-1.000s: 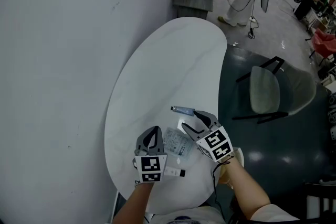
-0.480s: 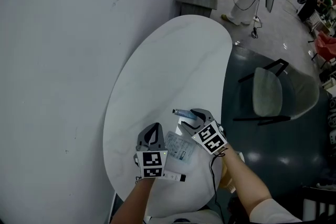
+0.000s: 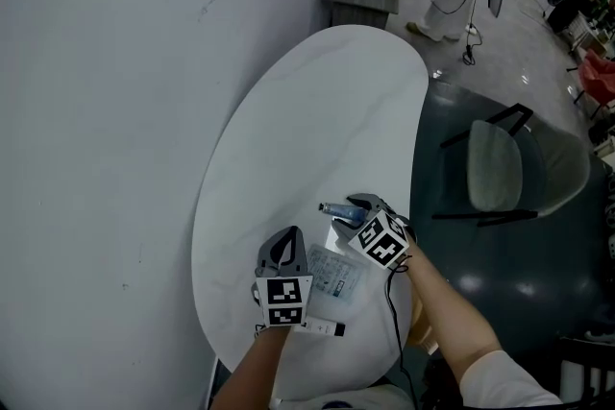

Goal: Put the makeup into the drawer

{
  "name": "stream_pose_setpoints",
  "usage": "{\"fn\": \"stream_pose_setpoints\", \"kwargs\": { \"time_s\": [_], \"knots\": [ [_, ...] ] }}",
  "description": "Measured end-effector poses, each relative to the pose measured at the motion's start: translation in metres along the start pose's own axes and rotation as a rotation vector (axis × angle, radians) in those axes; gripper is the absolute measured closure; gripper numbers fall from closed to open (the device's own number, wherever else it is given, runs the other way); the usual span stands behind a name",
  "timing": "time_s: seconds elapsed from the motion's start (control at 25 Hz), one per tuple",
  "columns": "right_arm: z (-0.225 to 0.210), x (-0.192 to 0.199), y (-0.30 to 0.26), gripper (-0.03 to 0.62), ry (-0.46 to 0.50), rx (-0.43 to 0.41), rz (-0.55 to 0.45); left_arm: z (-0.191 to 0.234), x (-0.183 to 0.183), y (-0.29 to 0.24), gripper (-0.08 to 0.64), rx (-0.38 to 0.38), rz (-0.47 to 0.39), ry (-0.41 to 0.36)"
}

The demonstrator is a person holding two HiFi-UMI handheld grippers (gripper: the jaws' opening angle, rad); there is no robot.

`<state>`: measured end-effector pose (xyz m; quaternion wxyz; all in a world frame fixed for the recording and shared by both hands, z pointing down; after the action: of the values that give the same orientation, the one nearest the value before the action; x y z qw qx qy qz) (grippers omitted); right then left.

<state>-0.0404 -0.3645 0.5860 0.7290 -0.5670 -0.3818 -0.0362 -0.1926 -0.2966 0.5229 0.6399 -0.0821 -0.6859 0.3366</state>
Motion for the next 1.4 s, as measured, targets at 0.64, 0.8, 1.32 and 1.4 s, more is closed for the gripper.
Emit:
{"fn": "stream_pose_setpoints", "kwargs": {
  "time_s": [0.64, 0.8, 1.32, 1.4],
  "knots": [
    [0.017, 0.008, -0.014, 0.442, 0.012, 0.000, 0.019, 0.002, 0.007, -0.002, 0.518, 0.000, 0.028, -0.001],
    [0.017, 0.007, -0.015, 0.445, 0.000, 0.011, 0.025, 0.001, 0.007, -0.001, 0.518, 0.006, 0.029, -0.008],
    [0.039, 0.000, 0.022, 0.448, -0.038, 0.056, -0.008, -0.001, -0.001, 0.030, 0.518, 0.012, -0.003, -0.035],
    [0.043, 0.003, 0.033, 0.448, -0.060, 0.061, -0.019, -0.006, -0.001, 0.036, 0.518, 0.019, -0.009, -0.051]
  ]
}}
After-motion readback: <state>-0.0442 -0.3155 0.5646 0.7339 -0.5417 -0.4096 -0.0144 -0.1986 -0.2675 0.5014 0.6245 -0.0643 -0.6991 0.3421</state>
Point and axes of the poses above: the fingertips, and each gripper's own axes: y backward along the fingers, z to its left, x out of its underside, the point moved 7 cm from there along y, backward along the fingers, and after that the axes turned 4 degrees about z, right-handed, at the moved point
